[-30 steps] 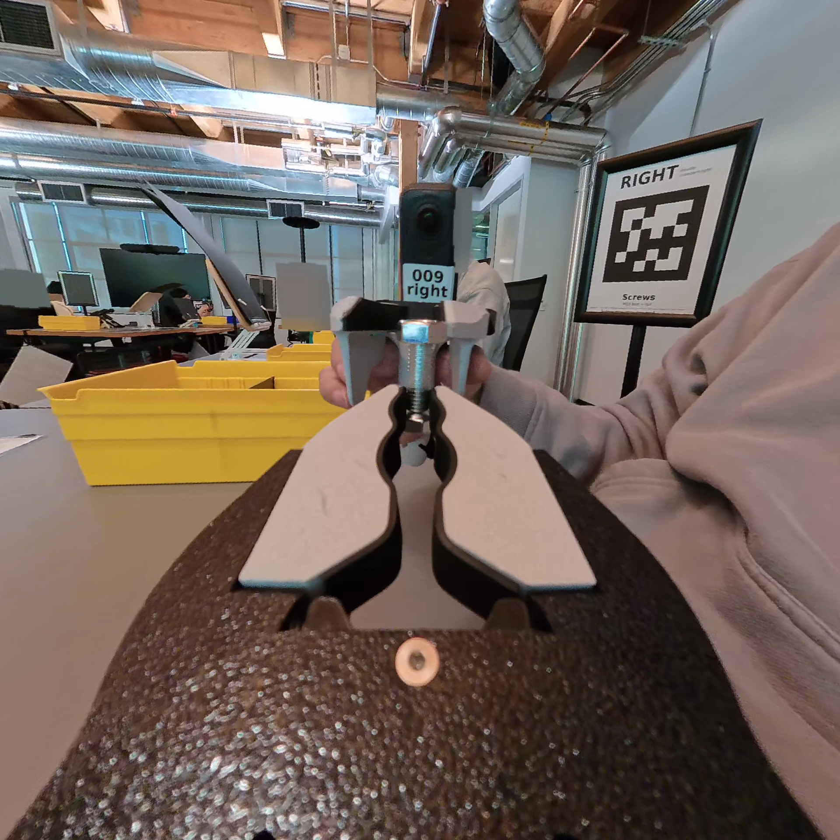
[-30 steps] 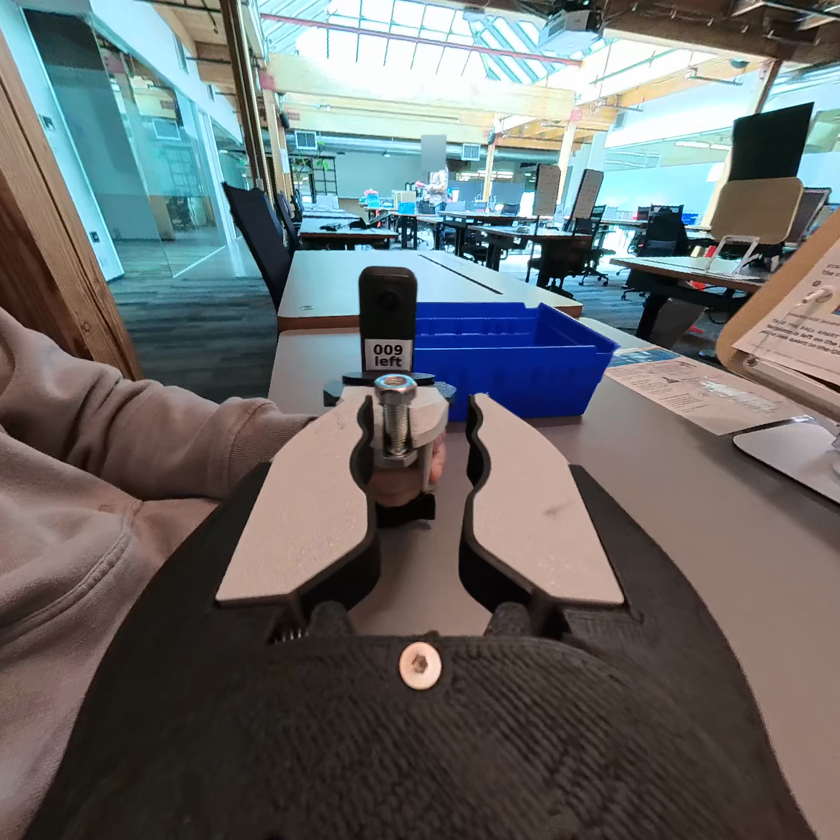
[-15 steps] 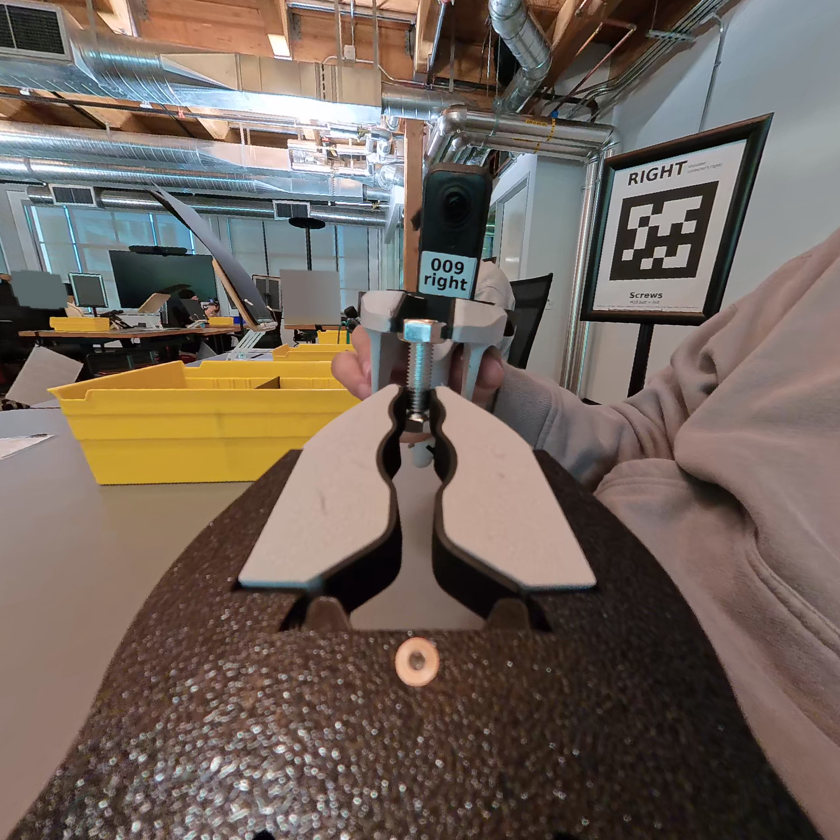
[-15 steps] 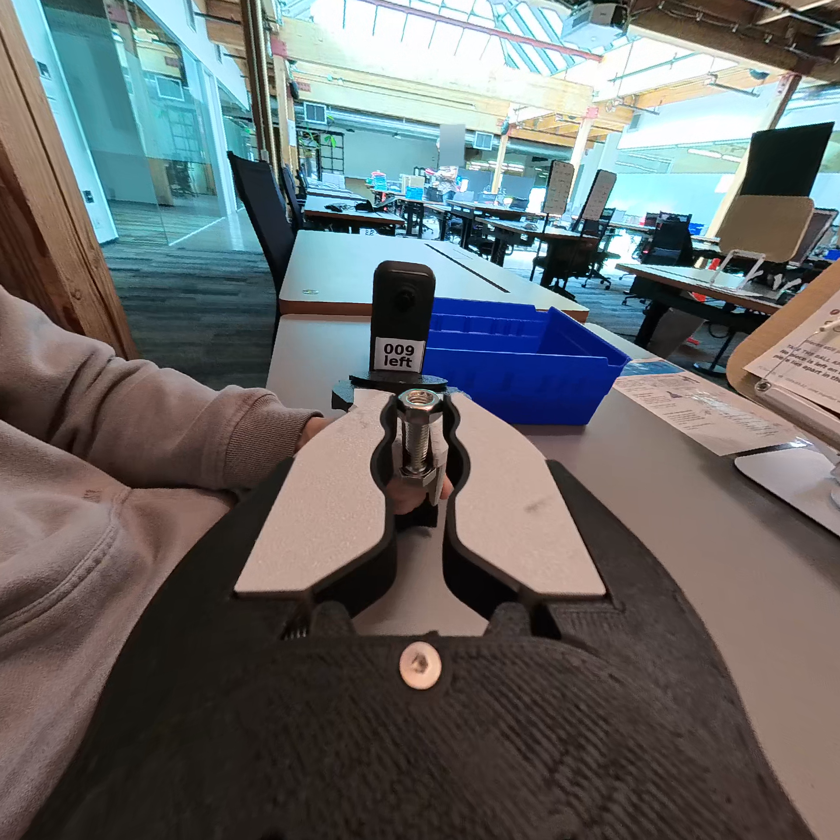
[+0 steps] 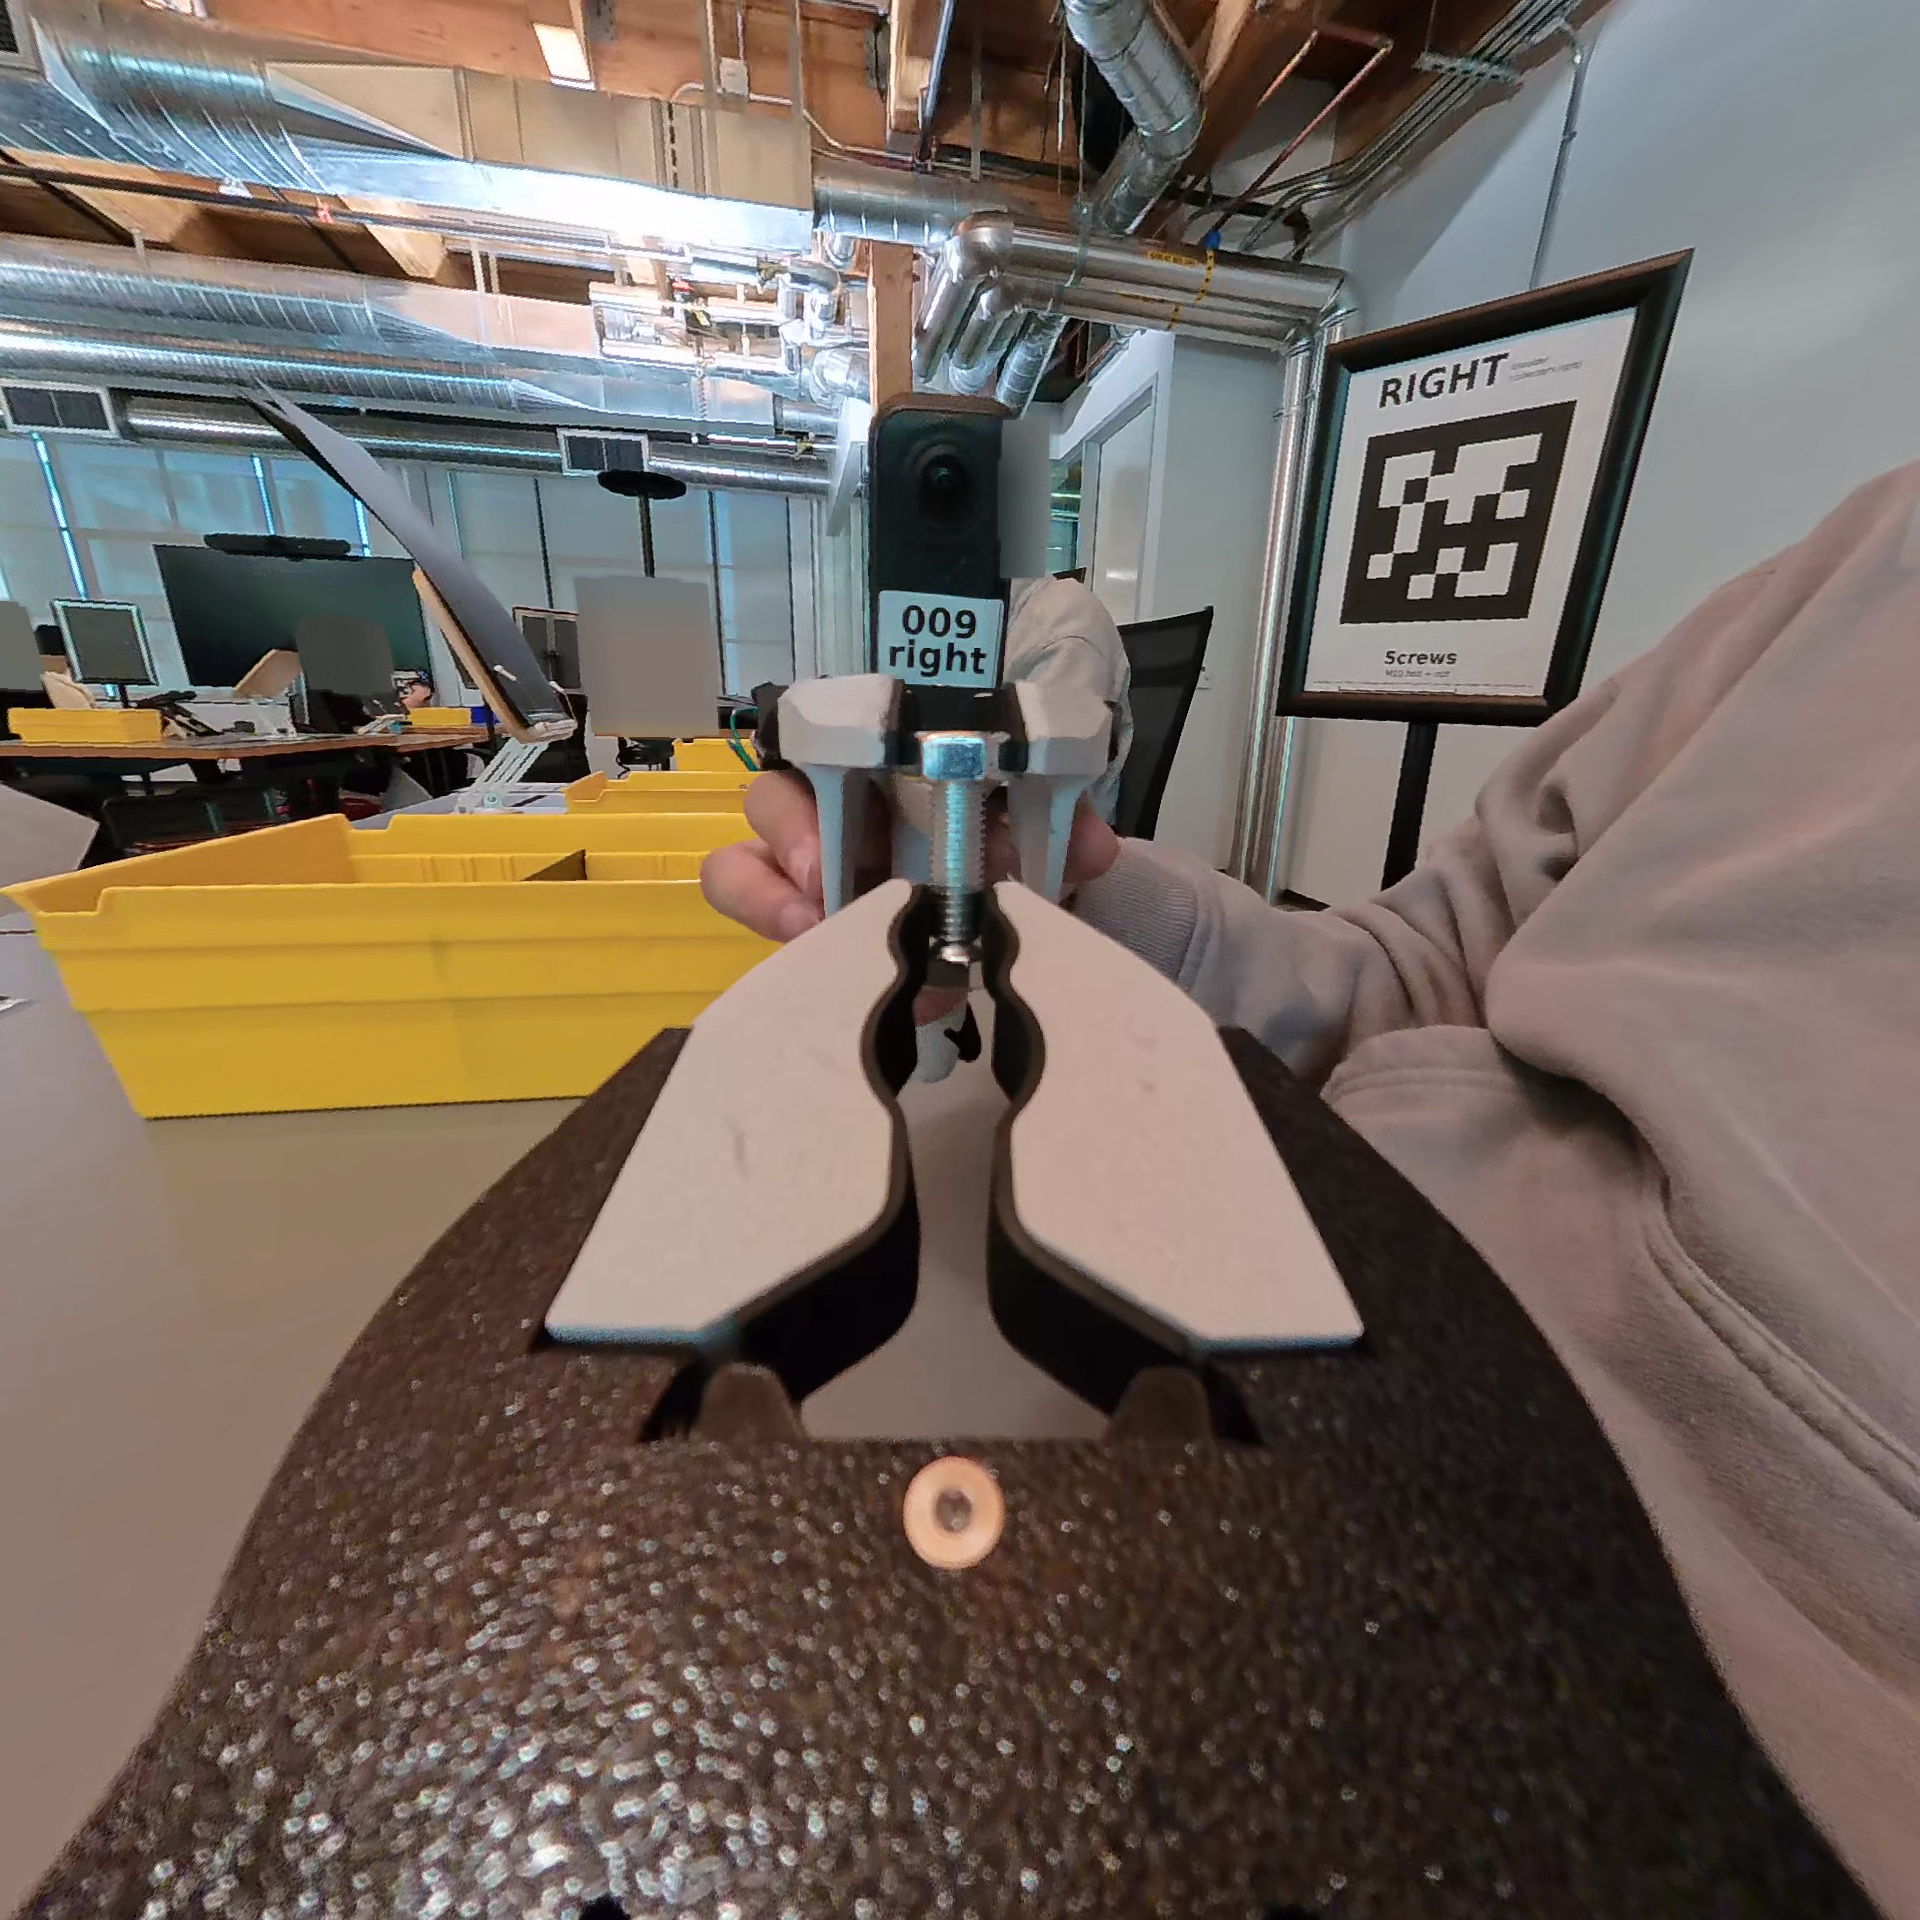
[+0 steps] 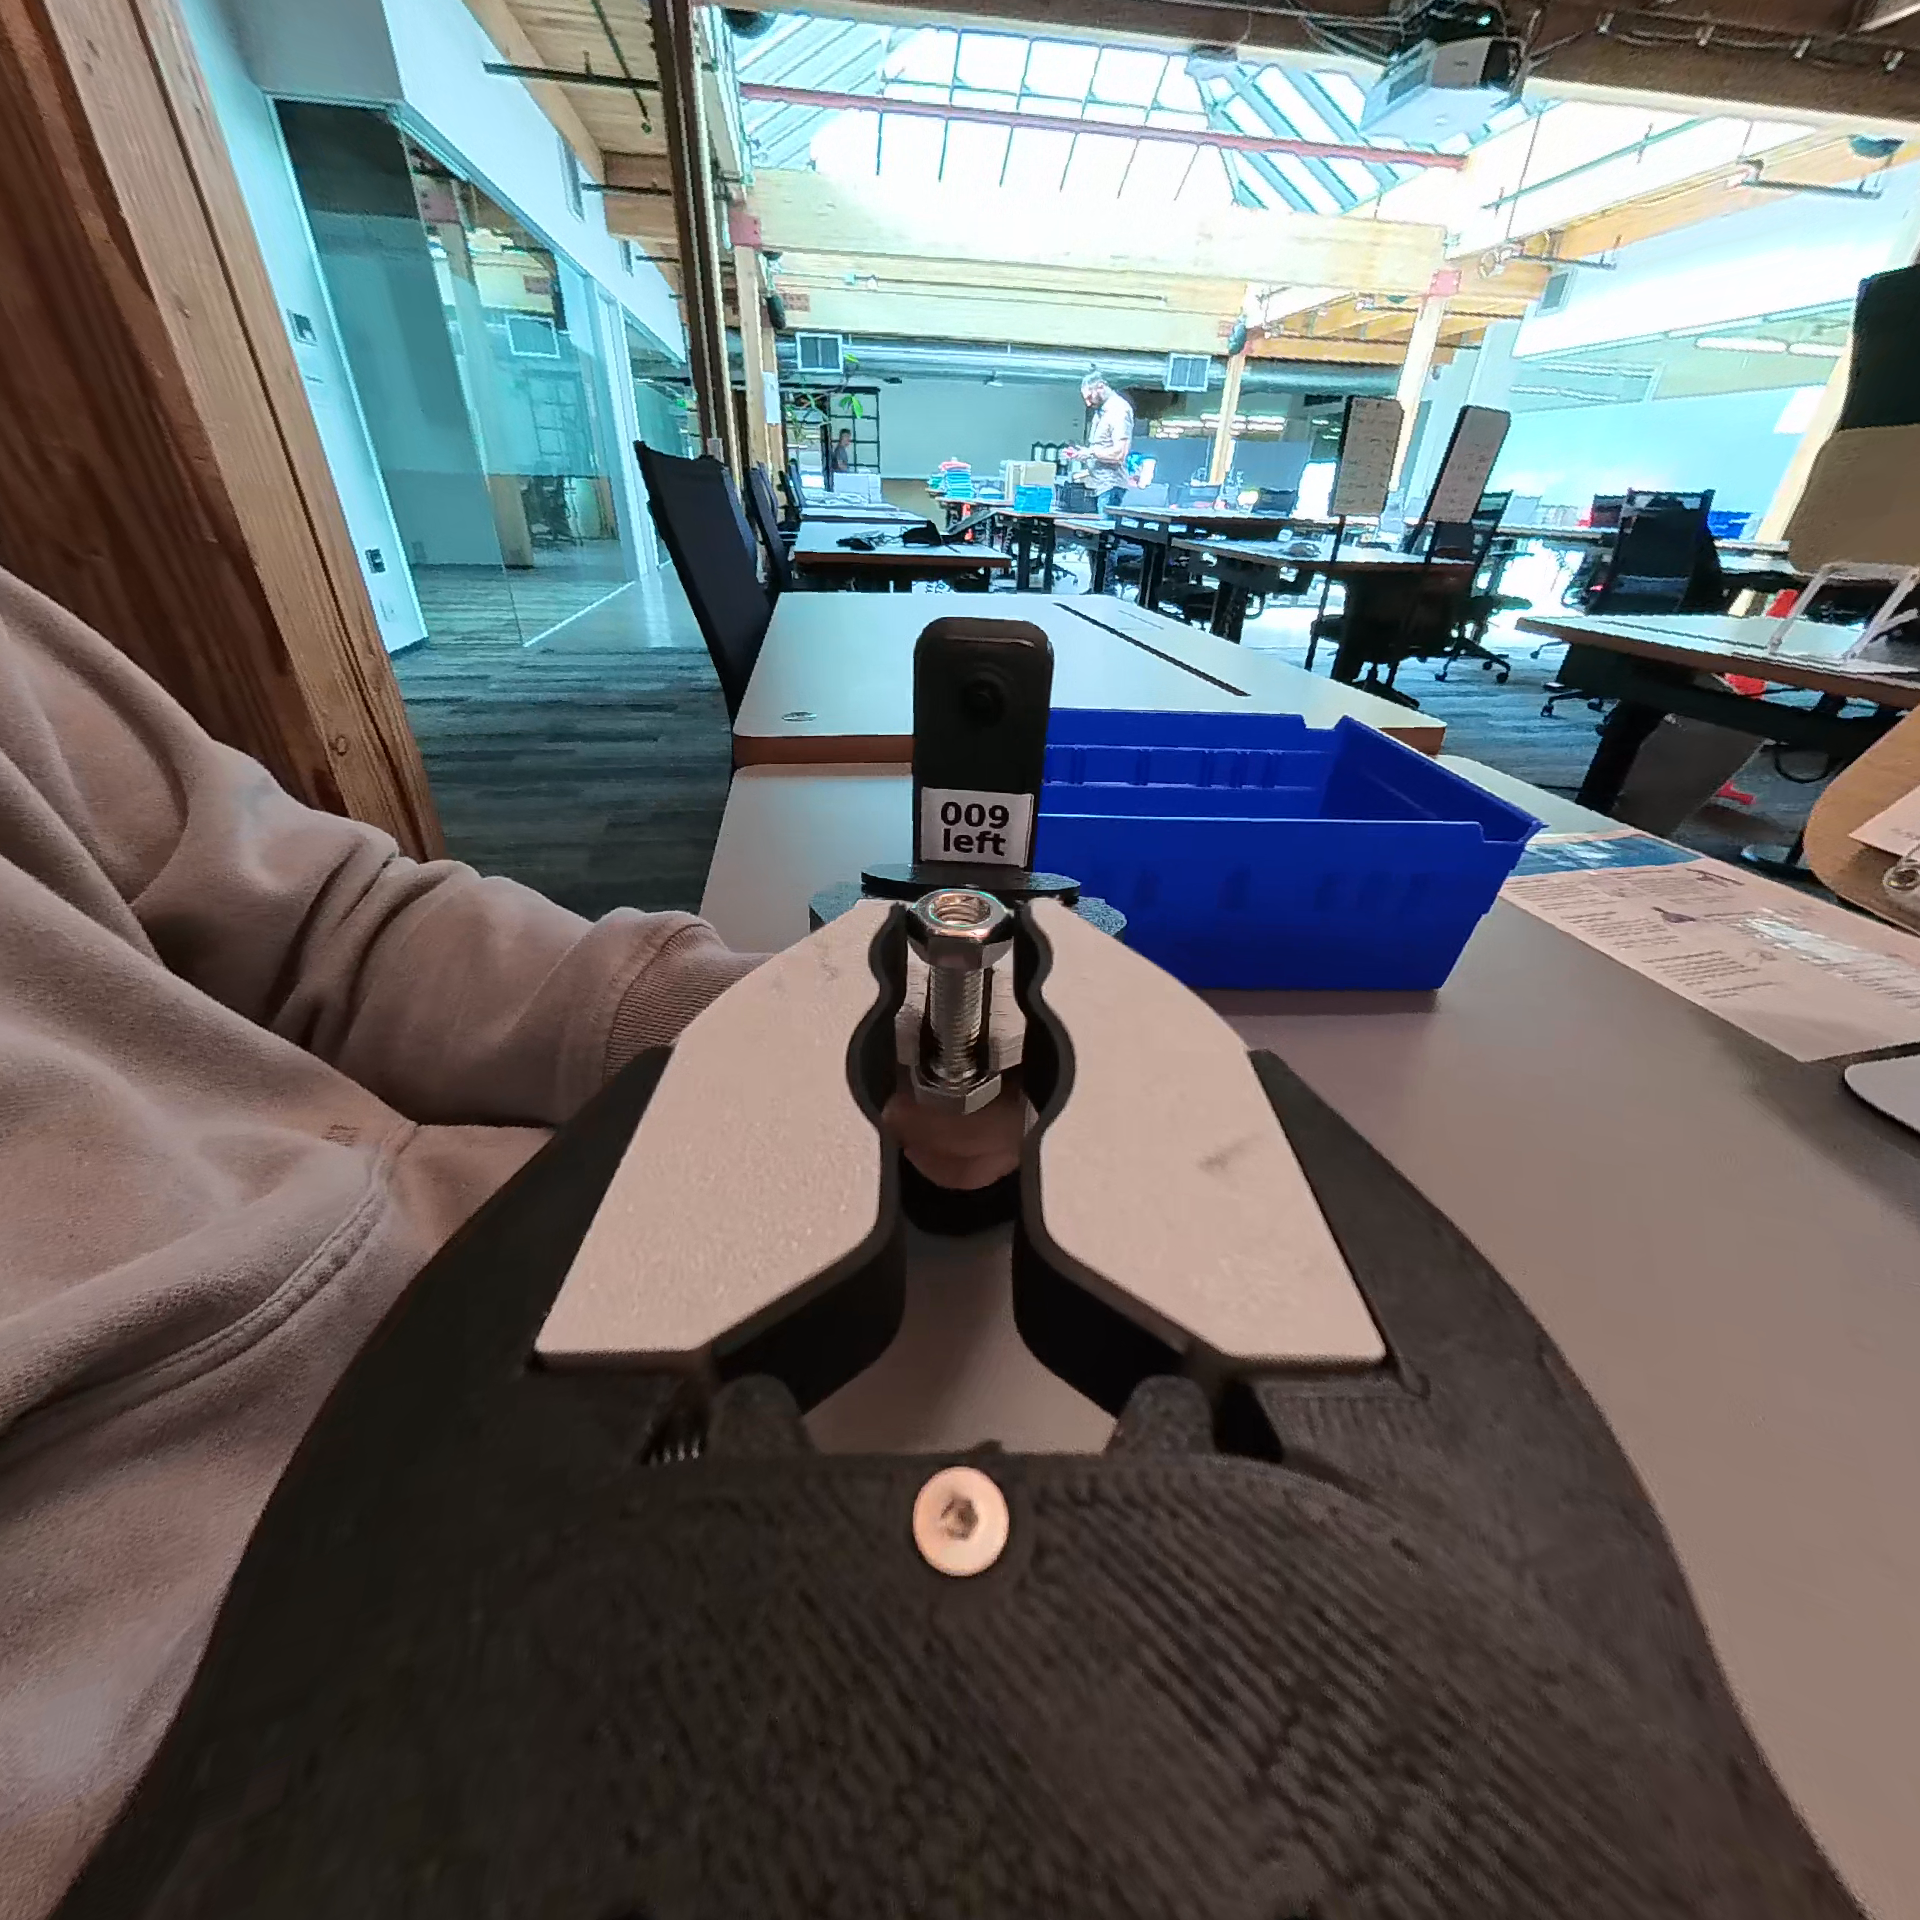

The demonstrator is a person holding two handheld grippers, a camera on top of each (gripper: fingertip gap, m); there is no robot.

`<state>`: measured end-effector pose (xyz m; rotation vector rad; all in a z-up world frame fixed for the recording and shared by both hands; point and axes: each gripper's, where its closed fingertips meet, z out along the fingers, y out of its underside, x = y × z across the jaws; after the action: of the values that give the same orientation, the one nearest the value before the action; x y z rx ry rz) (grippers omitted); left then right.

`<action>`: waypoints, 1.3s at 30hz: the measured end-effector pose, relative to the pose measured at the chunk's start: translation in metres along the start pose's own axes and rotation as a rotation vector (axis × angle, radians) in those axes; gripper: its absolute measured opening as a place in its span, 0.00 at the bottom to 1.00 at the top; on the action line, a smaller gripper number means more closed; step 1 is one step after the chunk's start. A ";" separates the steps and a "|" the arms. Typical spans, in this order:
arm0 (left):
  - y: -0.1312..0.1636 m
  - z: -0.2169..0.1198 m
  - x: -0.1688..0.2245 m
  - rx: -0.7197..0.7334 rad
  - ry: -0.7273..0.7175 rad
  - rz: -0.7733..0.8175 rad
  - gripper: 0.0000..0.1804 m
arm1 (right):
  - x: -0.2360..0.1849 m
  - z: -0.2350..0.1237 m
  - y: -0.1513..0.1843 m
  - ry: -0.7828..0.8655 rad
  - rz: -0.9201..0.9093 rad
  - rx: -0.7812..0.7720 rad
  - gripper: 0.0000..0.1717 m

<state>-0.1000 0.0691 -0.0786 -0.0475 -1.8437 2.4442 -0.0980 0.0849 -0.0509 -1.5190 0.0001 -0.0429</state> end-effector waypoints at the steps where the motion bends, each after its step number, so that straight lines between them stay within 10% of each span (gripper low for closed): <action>1: 0.000 0.000 -0.001 0.000 -0.005 -0.001 0.05 | 0.001 0.000 0.000 0.009 -0.005 -0.001 0.11; 21: -0.001 -0.002 -0.006 0.009 -0.039 0.002 0.05 | 0.005 0.000 0.000 0.089 -0.072 -0.062 0.23; 27: 0.001 -0.002 -0.008 -0.006 -0.053 0.009 0.05 | 0.008 0.003 0.002 0.126 -0.124 -0.096 0.10; 39: -0.002 0.004 0.022 0.017 0.163 -0.042 0.05 | -0.023 0.000 -0.005 -0.121 -0.081 -0.028 0.10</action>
<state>-0.1225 0.0678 -0.0751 -0.1990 -1.7385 2.3506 -0.1210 0.0850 -0.0467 -1.5475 -0.1578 -0.0155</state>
